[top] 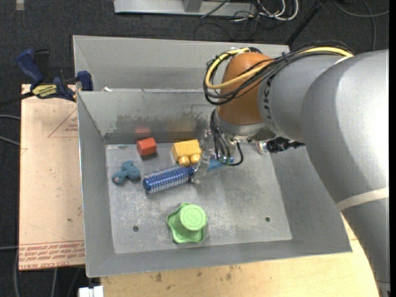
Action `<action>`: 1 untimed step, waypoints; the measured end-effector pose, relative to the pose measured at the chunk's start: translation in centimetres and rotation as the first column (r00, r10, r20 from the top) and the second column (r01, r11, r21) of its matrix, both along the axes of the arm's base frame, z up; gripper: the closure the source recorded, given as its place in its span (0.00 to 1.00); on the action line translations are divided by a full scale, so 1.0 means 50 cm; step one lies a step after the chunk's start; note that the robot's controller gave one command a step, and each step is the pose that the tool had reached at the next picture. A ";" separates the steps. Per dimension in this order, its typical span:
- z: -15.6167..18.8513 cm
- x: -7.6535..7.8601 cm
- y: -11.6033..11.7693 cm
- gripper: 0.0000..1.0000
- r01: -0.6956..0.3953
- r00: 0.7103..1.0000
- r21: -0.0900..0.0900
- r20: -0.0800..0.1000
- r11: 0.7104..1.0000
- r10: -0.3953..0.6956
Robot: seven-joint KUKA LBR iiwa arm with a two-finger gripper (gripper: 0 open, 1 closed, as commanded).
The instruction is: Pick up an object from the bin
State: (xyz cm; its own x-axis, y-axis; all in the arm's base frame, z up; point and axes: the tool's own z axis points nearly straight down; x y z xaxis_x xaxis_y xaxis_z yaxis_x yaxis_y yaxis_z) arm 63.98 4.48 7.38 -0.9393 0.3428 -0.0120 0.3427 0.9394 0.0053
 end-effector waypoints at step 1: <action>-0.007 -0.006 0.000 1.00 -0.002 1.000 -0.001 -0.011 1.000 0.002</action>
Offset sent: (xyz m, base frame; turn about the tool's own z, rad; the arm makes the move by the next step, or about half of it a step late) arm 0.0000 0.0000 0.0000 0.0000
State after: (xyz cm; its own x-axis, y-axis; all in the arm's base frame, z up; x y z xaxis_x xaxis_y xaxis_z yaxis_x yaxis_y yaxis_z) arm 63.69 4.49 7.05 -0.9399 0.3413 -0.0018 0.3413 0.9399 0.0003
